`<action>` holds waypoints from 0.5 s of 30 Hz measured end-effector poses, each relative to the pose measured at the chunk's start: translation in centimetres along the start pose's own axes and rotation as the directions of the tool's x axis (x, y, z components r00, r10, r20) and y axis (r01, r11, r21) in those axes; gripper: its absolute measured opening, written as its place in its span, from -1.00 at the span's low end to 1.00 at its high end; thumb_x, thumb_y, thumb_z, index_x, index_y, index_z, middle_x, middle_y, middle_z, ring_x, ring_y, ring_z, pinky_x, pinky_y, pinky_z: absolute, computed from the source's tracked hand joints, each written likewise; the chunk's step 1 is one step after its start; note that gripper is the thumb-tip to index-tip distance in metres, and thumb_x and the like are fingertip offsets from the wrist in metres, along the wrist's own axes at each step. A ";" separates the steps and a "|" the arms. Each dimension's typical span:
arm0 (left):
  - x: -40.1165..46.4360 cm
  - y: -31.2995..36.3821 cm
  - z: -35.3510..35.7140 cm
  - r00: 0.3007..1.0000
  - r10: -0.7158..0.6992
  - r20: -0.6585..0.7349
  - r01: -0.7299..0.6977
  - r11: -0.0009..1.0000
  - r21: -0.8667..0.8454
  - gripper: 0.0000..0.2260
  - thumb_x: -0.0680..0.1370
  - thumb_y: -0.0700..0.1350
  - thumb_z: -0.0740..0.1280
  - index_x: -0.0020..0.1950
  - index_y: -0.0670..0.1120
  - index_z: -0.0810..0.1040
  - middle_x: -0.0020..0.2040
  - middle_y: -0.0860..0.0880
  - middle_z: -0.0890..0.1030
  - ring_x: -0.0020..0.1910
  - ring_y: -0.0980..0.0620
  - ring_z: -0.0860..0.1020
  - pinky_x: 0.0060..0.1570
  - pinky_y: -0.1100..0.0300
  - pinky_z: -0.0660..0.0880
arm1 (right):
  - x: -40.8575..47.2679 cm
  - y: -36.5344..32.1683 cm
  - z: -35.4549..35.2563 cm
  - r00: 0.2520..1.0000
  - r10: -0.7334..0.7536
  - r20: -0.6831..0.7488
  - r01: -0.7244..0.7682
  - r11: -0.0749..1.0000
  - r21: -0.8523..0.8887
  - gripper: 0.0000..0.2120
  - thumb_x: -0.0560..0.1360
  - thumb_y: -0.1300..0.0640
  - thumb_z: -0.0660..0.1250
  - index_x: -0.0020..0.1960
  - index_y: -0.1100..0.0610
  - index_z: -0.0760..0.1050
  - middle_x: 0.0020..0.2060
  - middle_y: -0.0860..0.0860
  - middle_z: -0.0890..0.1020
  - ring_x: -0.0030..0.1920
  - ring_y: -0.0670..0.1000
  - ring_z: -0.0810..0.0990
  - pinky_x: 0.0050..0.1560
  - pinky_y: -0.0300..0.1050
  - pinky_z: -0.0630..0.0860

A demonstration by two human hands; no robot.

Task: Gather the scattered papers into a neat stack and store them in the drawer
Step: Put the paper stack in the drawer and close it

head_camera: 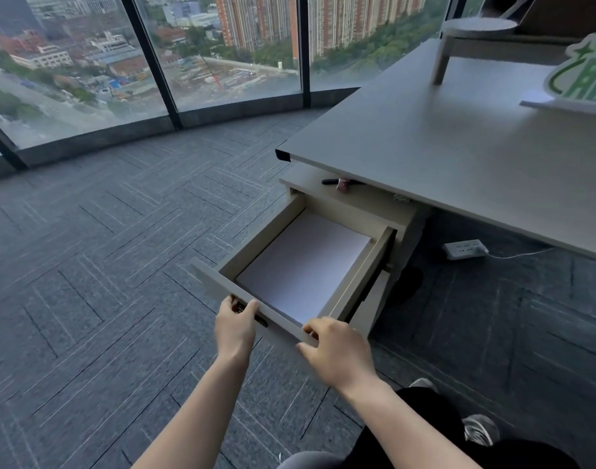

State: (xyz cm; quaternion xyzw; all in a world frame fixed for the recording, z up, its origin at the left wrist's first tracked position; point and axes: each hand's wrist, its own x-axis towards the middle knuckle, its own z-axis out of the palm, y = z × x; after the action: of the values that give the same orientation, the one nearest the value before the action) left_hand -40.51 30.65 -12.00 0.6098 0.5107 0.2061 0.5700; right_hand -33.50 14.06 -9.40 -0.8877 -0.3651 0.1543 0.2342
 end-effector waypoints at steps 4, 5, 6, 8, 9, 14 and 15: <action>0.8 0.8 1.9 1.000 0.003 0.005 -0.003 1.000 -0.016 -0.88 0.49 -0.06 0.34 0.00 -0.04 0.53 -0.07 -0.01 0.62 -0.01 -0.08 0.60 0.12 -0.15 0.53 | 0.6 1.6 -0.3 0.997 0.037 -0.066 -0.033 0.997 0.066 -0.72 0.54 -0.08 0.29 0.19 0.01 0.50 0.06 -0.11 0.61 -0.01 -0.09 0.58 -0.14 -0.24 0.47; 0.9 1.1 2.5 1.000 0.006 0.008 -0.006 1.000 -0.025 -0.92 0.49 -0.07 0.34 -0.04 -0.02 0.53 -0.08 -0.03 0.62 -0.01 -0.10 0.60 0.11 -0.15 0.53 | 0.7 2.1 -0.5 0.996 0.055 -0.072 -0.049 0.995 0.092 -0.72 0.53 -0.06 0.30 0.19 0.02 0.50 0.06 -0.11 0.60 -0.01 -0.10 0.58 -0.15 -0.26 0.45; 1.1 1.3 3.0 1.000 0.009 0.011 -0.008 0.999 -0.037 -0.95 0.50 -0.09 0.33 -0.06 -0.02 0.52 -0.08 -0.04 0.62 -0.01 -0.11 0.60 0.11 -0.14 0.54 | 0.8 2.6 -0.6 0.994 0.078 -0.079 -0.068 0.990 0.123 -0.73 0.53 -0.05 0.31 0.18 0.02 0.49 0.05 -0.12 0.59 -0.02 -0.10 0.57 -0.16 -0.28 0.46; 1.6 1.8 4.1 1.000 0.009 0.017 -0.008 0.998 -0.055 -0.96 0.51 -0.09 0.33 -0.07 -0.01 0.50 -0.06 -0.06 0.61 0.00 -0.12 0.59 0.12 -0.14 0.53 | 1.1 3.8 -0.7 0.986 0.128 -0.107 -0.106 0.976 0.190 -0.79 0.50 -0.02 0.35 0.09 0.02 0.49 -0.05 -0.13 0.57 -0.09 -0.10 0.56 -0.22 -0.31 0.46; 1.8 2.1 4.7 1.000 0.009 0.019 -0.008 0.998 -0.056 -0.95 0.50 -0.07 0.33 -0.06 0.01 0.50 -0.05 -0.06 0.61 0.01 -0.12 0.59 0.13 -0.16 0.53 | 1.3 4.4 -0.7 0.981 0.152 -0.121 -0.122 0.967 0.221 -0.82 0.48 -0.01 0.38 0.02 0.02 0.47 -0.13 -0.14 0.54 -0.17 -0.10 0.53 -0.30 -0.33 0.42; 2.9 3.3 7.4 1.000 0.000 0.011 0.000 0.999 -0.052 -0.93 0.50 -0.06 0.33 -0.14 0.06 0.44 -0.08 -0.02 0.58 0.03 -0.16 0.57 0.14 -0.18 0.51 | 2.6 6.7 -1.2 0.942 0.276 -0.188 -0.180 0.894 0.411 -0.73 0.38 0.00 0.49 -0.04 -0.02 0.44 -0.29 -0.09 0.53 -0.28 -0.10 0.51 -0.34 -0.24 0.44; 3.2 3.5 7.9 1.000 0.001 0.015 0.000 0.999 -0.051 -0.93 0.51 -0.06 0.32 -0.12 0.06 0.44 -0.07 -0.03 0.58 0.04 -0.16 0.57 0.14 -0.18 0.51 | 2.9 7.0 -1.3 0.932 0.305 -0.194 -0.189 0.869 0.457 -0.70 0.37 0.01 0.50 -0.02 -0.03 0.43 -0.31 -0.08 0.53 -0.28 -0.09 0.52 -0.31 -0.19 0.48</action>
State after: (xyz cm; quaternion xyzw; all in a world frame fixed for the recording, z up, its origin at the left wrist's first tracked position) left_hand -31.34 30.14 -11.95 0.5966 0.5009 0.2146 0.5892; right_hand -26.90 11.34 -12.30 -0.8658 -0.1705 0.1422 0.4484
